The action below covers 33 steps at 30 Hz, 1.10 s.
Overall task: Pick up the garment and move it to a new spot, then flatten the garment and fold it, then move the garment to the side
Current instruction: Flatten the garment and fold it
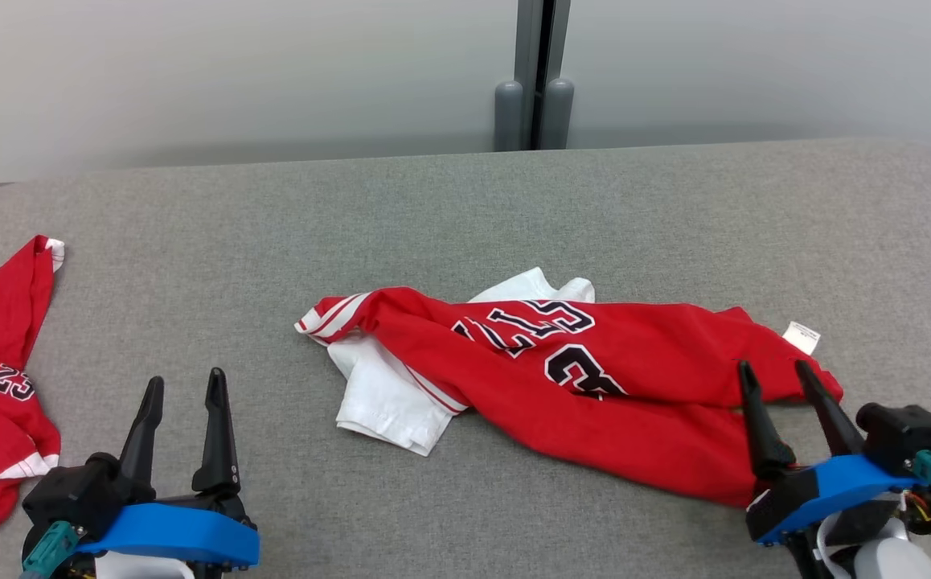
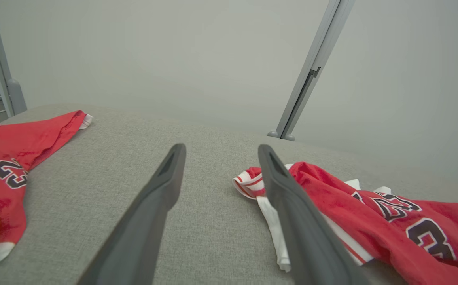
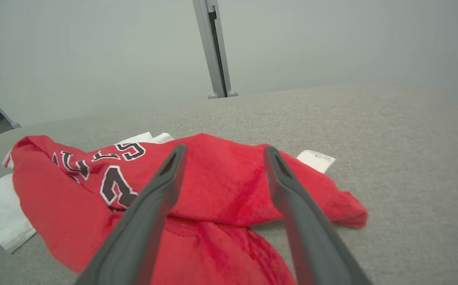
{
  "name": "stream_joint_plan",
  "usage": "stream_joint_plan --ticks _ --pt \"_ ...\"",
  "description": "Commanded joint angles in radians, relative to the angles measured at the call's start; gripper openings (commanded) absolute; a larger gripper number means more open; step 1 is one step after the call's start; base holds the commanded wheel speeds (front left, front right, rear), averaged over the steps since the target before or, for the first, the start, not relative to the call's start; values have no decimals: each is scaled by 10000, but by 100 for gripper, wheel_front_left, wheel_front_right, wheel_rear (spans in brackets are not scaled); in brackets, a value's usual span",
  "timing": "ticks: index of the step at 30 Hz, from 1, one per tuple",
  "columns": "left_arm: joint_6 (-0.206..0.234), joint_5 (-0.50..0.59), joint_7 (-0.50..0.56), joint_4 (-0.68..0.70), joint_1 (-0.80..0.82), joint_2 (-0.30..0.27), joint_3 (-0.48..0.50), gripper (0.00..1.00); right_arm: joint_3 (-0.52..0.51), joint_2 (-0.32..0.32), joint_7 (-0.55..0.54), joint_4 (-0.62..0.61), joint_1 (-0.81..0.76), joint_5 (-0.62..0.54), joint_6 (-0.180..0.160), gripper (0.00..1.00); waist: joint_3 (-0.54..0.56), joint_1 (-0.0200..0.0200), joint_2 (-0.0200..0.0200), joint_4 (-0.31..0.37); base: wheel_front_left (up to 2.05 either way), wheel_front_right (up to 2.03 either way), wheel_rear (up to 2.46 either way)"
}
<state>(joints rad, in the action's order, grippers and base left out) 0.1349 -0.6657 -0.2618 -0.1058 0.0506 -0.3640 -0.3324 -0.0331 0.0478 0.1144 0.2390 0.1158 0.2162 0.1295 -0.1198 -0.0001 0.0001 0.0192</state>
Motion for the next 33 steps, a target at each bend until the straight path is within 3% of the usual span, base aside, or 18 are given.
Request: stream_joint_plan --ticks 1,11,23,24,25,29,33 --pt "-8 73 -44 67 -35 53 112 100 -309 46 -391 -101 74 -176 24 100 -89 1 -1 -34 0 0 0" --pt "-37 259 -43 246 289 58 123 100 -2127 41 -4027 47 1102 -1394 24 100 -715 1 -1 -183 0 0 0" --pt "-42 327 95 436 623 -9 25 100 -2438 46 -4993 1593 2225 -1791 16 99 -1299 1 -1 -324 0 0 0" --pt "-39 334 114 447 645 -14 4 100 -2407 44 -5066 1729 2278 -1804 16 42 -1311 1 -1 -323 0 0 0" --pt "-32 347 112 453 669 -16 -12 100 -2389 44 -5081 1816 2329 -1834 16 0 -1315 1 -1 -322 0 0 0" --pt "31 359 108 418 614 -43 -57 100 -2330 55 -4824 1440 2420 -1683 15 0 -1164 1 -1 -250 0 0 0" --pt "102 404 94 417 443 -100 -40 100 -2186 49 -4783 298 2523 -1498 16 0 -871 1 -1 -155 0 0 0"
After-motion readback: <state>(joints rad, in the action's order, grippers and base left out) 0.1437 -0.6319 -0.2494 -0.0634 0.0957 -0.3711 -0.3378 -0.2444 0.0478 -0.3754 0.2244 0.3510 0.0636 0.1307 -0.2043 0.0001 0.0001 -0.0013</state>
